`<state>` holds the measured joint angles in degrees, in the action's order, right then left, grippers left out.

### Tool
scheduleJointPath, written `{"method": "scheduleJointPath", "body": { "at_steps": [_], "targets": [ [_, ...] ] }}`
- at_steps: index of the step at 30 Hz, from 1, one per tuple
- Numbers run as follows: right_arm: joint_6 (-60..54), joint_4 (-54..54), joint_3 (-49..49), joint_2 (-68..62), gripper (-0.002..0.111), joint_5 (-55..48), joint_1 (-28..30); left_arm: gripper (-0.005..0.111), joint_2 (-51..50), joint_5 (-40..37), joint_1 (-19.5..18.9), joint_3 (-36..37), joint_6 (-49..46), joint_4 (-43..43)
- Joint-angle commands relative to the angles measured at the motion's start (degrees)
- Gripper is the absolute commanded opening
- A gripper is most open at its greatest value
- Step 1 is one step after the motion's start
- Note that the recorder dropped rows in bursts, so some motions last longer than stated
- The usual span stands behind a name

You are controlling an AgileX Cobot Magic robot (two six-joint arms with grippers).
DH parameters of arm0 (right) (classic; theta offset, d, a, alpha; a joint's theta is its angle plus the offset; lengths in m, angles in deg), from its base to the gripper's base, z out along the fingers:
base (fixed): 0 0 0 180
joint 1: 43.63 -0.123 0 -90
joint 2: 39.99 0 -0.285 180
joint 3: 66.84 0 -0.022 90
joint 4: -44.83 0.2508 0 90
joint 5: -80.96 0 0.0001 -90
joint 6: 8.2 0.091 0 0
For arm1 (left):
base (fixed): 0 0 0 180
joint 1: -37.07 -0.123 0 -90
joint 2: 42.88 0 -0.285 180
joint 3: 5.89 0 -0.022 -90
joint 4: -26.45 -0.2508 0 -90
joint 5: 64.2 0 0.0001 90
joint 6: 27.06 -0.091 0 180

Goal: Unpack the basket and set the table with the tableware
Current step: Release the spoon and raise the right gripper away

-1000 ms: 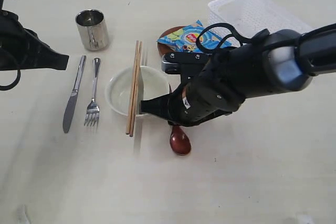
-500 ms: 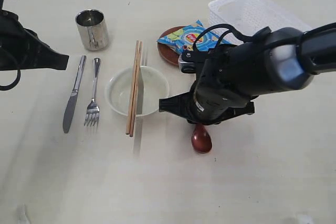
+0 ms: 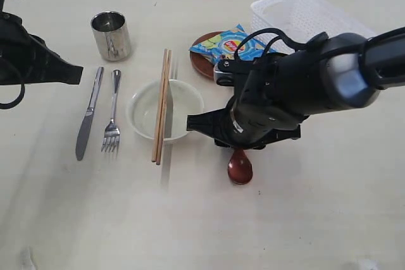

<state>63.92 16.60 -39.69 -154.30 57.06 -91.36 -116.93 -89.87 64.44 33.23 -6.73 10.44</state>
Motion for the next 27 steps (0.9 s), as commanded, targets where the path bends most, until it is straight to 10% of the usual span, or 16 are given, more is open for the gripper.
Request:
{"method": "scheduleJointPath", "body": {
  "at_steps": [1, 22, 27],
  "targets": [
    [0.49, 1.14, 0.79, -0.85, 0.059, 0.04, 0.33, 0.000, 0.28, 0.28, -0.16, 0.31, -0.02, -0.23],
    [-10.47, -3.72, 0.79, 33.19, 0.048, -13.16, -1.18, 0.000, 0.28, 0.28, -0.16, 0.31, -0.02, -0.23],
    [-18.30, -3.72, 1.91, 46.01, 0.012, -16.50, -5.01, 0.000, 0.28, 0.28, -0.16, 0.31, -0.02, -0.23]
  ]
}}
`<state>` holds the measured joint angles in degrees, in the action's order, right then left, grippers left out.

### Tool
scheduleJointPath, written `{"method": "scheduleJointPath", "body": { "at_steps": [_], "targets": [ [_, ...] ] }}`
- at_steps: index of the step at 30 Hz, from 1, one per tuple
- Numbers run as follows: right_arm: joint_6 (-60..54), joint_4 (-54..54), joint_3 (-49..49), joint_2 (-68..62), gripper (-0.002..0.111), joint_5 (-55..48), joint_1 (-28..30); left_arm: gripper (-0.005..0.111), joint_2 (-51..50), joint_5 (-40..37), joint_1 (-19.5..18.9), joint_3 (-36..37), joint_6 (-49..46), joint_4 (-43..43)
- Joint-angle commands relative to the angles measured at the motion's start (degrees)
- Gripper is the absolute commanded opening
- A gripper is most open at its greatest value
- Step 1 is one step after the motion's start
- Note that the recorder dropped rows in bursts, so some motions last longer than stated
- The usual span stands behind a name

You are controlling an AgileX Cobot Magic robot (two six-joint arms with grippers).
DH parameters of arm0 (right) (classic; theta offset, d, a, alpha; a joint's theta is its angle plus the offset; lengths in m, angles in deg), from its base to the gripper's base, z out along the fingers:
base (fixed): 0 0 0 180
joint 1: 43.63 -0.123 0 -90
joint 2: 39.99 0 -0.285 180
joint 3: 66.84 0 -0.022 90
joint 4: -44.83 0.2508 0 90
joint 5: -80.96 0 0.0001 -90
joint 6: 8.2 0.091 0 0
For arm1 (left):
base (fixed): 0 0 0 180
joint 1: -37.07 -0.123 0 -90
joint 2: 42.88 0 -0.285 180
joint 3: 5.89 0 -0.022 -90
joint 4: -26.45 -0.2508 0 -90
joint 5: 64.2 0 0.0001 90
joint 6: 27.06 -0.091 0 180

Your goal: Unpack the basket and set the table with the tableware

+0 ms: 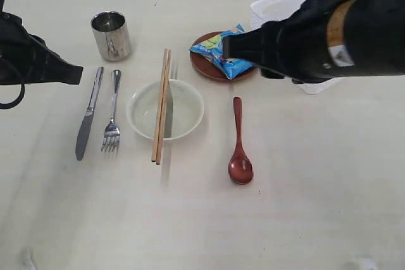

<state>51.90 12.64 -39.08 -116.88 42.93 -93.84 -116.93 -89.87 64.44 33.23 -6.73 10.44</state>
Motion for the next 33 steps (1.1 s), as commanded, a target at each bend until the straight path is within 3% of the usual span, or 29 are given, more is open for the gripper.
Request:
{"method": "scheduleJointPath", "body": {
  "at_steps": [1, 12, 23, 28, 31, 32, 33],
  "targets": [
    [-7.50, -0.16, 2.09, 11.70, 0.000, -2.27, -3.59, 0.000, 0.28, 0.28, -0.16, 0.31, -0.02, -0.23],
    [-8.28, -0.52, 6.09, 38.88, 0.000, -2.82, -5.51, 0.000, 0.28, 0.28, -0.16, 0.31, -0.02, -0.23],
    [-9.42, -1.70, 6.09, 49.53, 0.000, -2.45, -5.51, 0.000, 0.28, 0.28, -0.16, 0.31, -0.02, -0.23],
    [-13.86, -5.04, 7.35, 53.65, 0.000, -1.49, 0.68, 0.000, 0.28, 0.28, -0.16, 0.31, -0.02, -0.23],
    [-20.17, -6.67, 12.58, 55.67, 0.000, 2.31, 8.65, 0.000, 0.28, 0.28, -0.16, 0.31, -0.02, -0.23],
    [-23.05, -7.86, 17.66, 57.23, 0.000, 8.50, 14.37, 0.000, 0.28, 0.28, -0.16, 0.31, -0.02, -0.23],
    [-23.50, -8.67, 19.85, 57.94, 0.000, 11.53, 16.51, 0.000, 0.28, 0.28, -0.16, 0.31, -0.02, -0.23]
  ]
}}
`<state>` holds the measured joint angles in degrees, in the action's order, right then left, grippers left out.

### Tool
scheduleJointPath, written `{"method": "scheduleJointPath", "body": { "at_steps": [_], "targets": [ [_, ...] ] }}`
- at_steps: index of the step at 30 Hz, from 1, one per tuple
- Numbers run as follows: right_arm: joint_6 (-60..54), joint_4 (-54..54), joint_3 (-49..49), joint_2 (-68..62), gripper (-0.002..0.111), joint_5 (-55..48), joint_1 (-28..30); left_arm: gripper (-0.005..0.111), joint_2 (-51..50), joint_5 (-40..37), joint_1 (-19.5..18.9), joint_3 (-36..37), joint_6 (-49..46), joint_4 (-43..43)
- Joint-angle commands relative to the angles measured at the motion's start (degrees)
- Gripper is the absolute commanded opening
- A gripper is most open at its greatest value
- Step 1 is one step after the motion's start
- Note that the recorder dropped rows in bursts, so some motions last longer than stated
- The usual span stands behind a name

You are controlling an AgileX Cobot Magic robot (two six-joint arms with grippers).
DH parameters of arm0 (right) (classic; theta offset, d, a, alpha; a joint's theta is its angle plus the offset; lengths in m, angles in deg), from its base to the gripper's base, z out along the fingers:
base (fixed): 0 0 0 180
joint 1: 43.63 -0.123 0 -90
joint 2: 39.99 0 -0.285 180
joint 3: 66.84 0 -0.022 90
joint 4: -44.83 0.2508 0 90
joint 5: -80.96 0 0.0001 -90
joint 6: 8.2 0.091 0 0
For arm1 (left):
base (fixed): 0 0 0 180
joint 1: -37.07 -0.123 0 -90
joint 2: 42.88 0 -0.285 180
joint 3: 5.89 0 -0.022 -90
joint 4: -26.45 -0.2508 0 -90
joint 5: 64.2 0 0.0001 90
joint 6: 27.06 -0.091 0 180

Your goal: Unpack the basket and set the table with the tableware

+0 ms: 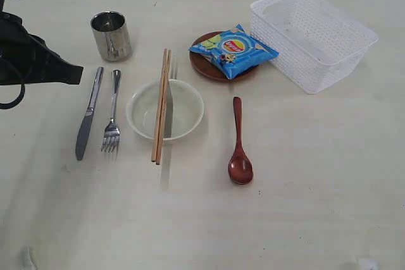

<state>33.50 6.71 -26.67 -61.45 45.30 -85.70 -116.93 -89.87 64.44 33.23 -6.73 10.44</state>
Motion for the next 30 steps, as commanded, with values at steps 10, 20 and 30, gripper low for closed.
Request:
{"method": "scheduleJointPath", "body": {
  "at_steps": [10, 20, 30],
  "targets": [
    [-5.10, -6.78, 32.88, 13.14, 0.000, 30.62, 25.71, 0.000, 0.28, 0.28, -0.16, 0.31, -0.02, -0.23],
    [2.11, -2.79, 37.04, 13.67, 0.000, 22.78, 35.75, 0.000, 0.28, 0.28, -0.16, 0.31, -0.02, -0.23],
    [3.20, 0.33, 37.04, 13.67, 0.000, 11.13, 35.75, 0.000, 0.28, 0.28, -0.16, 0.31, -0.02, -0.23]
  ]
}}
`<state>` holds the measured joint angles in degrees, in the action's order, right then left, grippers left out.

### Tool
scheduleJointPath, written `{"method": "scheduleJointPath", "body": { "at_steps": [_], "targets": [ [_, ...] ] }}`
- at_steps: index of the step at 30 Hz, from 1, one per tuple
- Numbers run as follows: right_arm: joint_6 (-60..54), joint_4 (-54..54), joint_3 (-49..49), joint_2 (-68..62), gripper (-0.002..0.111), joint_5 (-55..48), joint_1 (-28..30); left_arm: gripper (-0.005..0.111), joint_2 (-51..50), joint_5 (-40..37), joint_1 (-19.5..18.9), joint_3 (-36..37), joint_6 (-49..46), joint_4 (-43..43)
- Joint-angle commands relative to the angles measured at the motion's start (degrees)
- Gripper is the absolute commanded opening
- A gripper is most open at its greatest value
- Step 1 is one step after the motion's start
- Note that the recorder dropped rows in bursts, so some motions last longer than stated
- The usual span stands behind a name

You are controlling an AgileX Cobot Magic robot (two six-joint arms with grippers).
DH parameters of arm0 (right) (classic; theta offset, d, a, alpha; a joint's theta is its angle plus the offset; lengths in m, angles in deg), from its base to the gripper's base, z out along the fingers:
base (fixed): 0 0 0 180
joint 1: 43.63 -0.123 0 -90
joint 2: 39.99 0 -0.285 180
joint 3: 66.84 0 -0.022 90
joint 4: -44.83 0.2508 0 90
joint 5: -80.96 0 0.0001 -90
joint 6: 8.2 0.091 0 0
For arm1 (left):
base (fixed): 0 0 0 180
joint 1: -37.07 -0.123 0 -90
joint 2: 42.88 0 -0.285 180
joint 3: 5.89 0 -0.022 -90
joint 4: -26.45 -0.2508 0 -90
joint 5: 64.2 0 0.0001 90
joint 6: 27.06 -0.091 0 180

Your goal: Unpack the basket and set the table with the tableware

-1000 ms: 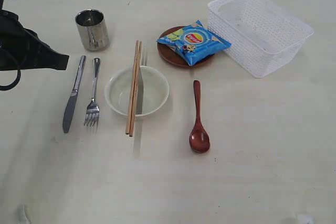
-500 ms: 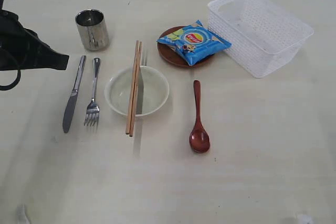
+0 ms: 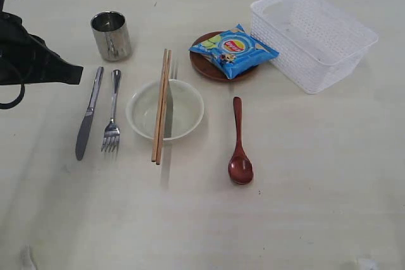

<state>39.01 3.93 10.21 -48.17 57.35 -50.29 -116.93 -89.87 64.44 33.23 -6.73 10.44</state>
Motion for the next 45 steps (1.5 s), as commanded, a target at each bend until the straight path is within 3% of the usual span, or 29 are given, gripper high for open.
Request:
{"method": "scheduleJointPath", "body": {
  "at_steps": [1, 8, 17, 40, 45],
  "targets": [
    [-4.97, 5.18, 0.16, 0.39, 0.000, -0.50, 0.34, 0.000, 0.28, 0.28, -0.16, 0.31, -0.02, -0.23],
    [-31.98, 26.56, 0.16, 0.39, 0.000, 3.49, 0.34, 0.000, 0.28, 0.28, -0.16, 0.31, -0.02, -0.23],
    [-54.02, 48.51, 0.16, 0.39, 0.000, 4.19, 0.34, 0.000, 0.28, 0.28, -0.16, 0.31, -0.02, -0.23],
    [-54.04, 48.52, 0.16, 0.39, 0.000, 4.04, 0.34, 0.000, 0.28, 1.03, -0.16, 0.31, -0.02, -0.23],
    [-54.04, 48.52, 0.16, 0.39, 0.000, 4.04, 0.34, 0.000, 2.72, 1.23, -0.91, 0.31, -4.38, -2.51]
  ]
}}
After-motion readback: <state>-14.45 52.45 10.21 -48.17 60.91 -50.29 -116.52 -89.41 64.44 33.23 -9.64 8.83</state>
